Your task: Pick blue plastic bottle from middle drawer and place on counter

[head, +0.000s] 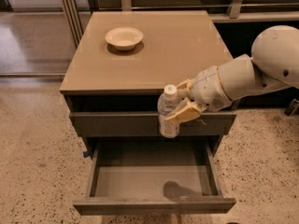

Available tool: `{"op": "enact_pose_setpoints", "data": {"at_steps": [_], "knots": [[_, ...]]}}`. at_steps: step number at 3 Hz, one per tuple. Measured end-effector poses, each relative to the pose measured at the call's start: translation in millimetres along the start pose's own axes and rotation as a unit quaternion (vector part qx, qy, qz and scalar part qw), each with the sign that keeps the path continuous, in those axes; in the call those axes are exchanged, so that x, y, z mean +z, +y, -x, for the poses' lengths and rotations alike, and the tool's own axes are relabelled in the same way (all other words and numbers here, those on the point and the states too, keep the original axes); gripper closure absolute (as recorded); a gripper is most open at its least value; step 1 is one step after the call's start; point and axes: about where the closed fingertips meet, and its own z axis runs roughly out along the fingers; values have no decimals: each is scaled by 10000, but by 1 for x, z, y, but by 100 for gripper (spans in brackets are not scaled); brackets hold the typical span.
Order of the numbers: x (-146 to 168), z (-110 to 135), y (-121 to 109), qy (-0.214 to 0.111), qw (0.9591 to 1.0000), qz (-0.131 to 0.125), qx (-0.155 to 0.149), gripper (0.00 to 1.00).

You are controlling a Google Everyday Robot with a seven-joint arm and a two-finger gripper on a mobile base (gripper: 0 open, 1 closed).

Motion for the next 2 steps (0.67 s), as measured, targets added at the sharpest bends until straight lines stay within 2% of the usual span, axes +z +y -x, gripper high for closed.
{"op": "enact_pose_setpoints", "data": {"at_steps": [1,2], "knots": [[0,1,0,7,10000,-4,-10,100],[-18,18,-8,-78,9996,57,247,100]]}}
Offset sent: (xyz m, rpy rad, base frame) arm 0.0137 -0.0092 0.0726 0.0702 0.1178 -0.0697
